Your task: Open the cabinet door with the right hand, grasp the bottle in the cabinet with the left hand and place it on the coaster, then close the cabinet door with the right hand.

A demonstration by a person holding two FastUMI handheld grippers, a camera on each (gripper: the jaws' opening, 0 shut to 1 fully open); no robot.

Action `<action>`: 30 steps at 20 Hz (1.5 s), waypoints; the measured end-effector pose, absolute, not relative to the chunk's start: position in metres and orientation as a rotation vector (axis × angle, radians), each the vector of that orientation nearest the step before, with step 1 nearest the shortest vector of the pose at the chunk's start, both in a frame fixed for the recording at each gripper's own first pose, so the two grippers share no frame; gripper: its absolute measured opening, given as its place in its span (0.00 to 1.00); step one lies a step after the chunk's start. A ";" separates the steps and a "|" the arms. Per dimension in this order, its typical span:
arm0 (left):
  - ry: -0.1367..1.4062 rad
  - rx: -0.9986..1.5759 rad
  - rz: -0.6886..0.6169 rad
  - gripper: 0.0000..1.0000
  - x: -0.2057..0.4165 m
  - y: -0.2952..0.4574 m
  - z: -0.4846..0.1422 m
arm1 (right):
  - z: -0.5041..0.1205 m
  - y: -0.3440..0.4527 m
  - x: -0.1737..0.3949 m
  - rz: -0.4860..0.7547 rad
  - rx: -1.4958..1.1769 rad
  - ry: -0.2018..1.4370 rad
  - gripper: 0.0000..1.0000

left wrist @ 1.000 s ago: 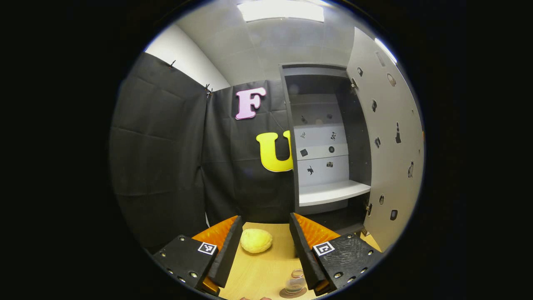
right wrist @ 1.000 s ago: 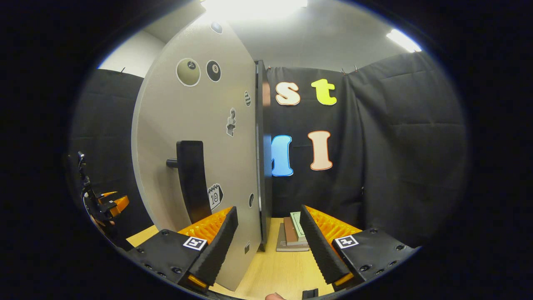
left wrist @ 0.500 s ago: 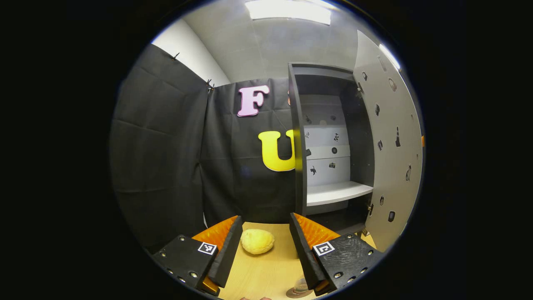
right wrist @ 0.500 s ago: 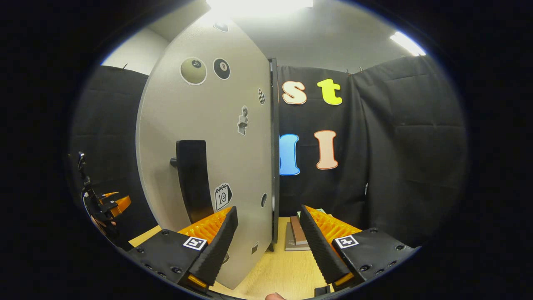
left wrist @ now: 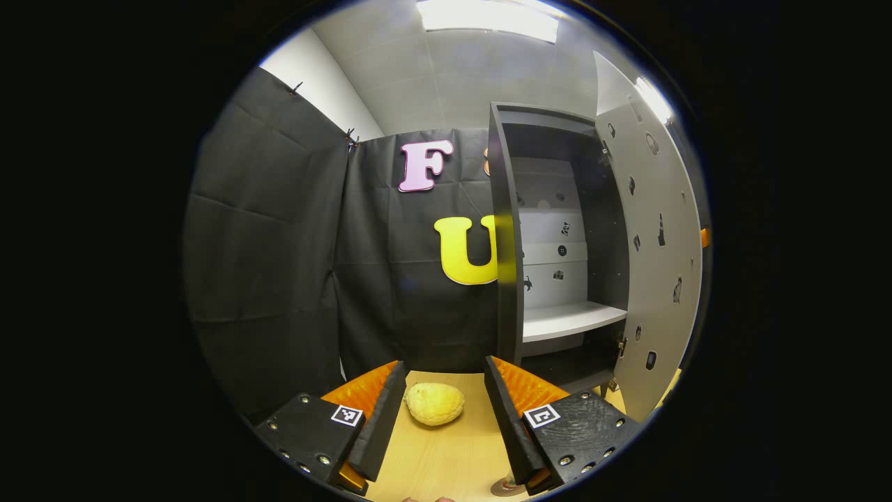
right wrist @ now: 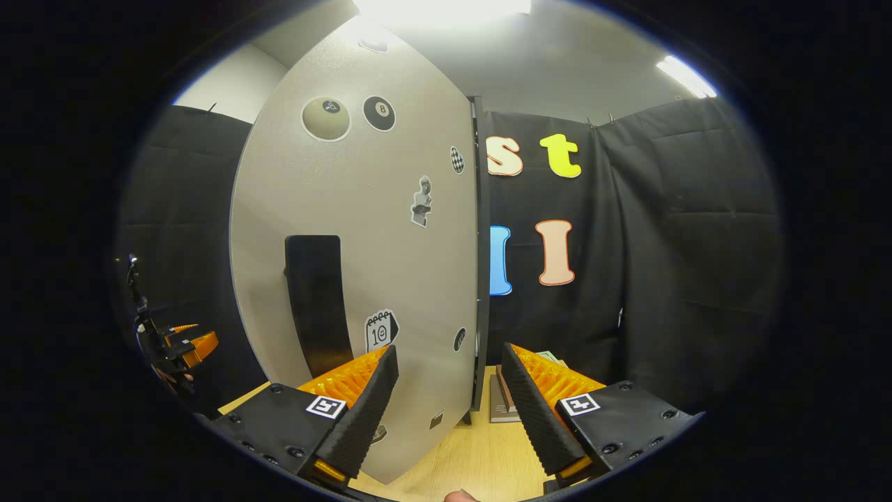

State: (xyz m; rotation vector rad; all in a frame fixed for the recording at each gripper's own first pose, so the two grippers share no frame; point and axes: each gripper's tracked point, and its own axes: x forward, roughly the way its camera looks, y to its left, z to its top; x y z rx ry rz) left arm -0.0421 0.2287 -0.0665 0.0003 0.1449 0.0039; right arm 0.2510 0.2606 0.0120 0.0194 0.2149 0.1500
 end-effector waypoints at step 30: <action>0.182 -0.024 0.043 0.66 -0.043 0.296 -0.084 | -0.011 0.429 0.345 0.310 0.030 0.158 0.97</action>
